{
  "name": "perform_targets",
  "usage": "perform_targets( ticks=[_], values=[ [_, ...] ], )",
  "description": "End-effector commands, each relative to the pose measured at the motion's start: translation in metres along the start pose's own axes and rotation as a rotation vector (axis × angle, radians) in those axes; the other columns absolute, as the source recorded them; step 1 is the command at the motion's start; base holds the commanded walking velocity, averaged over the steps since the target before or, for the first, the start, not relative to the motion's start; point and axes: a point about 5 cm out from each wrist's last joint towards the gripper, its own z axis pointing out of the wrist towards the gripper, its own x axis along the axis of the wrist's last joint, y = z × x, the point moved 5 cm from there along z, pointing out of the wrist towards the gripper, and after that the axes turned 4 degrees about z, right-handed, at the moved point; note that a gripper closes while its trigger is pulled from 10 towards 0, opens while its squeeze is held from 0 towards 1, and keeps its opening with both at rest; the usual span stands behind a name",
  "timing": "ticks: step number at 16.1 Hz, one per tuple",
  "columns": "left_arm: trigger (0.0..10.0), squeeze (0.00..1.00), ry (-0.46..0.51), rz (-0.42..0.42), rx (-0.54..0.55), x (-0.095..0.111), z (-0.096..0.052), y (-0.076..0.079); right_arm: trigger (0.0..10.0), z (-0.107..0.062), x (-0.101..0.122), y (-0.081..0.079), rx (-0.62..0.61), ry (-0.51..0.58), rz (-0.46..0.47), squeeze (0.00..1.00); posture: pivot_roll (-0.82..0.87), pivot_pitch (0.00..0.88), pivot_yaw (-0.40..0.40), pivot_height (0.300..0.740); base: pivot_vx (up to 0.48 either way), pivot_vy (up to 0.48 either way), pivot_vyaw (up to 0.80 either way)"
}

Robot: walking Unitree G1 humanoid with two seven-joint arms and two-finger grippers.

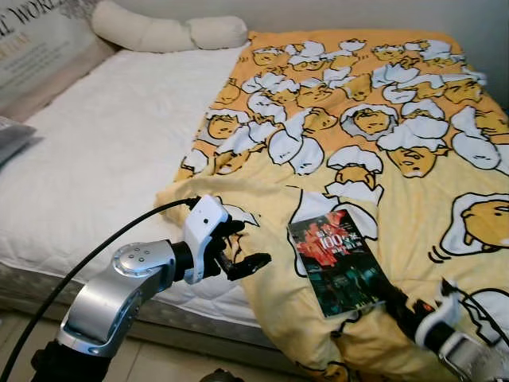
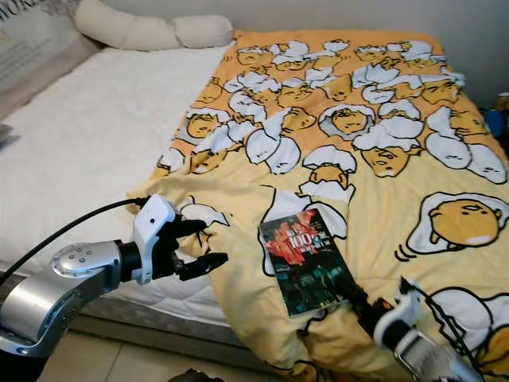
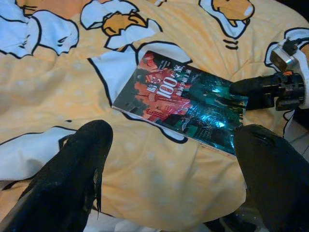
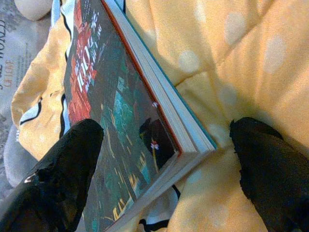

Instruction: Clean up the room

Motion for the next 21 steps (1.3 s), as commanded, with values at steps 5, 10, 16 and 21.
perform_targets(
  ticks=[5,10,16,21],
  values=[
    [10.0,0.8,-0.01,0.014,-0.012,0.002,0.002,-0.001,10.0,0.0,-0.008,-0.013,0.098,0.007,0.046,0.0,0.02,0.0,0.149,0.74,0.0,0.0,0.0],
    [10.0,0.81,-0.005,0.009,-0.007,0.002,0.003,-0.001,10.0,0.005,-0.006,-0.038,0.216,0.007,0.031,0.0,0.03,0.0,0.134,0.74,0.0,0.0,0.0],
    [10.0,0.81,0.003,0.004,0.006,0.002,0.003,0.0,2.7,0.018,0.003,-0.057,0.272,0.031,0.021,0.0,0.04,0.0,0.121,0.74,0.0,0.0,0.0],
    [10.0,0.81,0.005,0.0,0.011,0.001,0.003,0.0,0.0,0.029,0.007,-0.066,0.295,0.072,0.042,0.0,0.04,0.0,0.112,0.74,0.0,0.0,0.0]
  ],
)
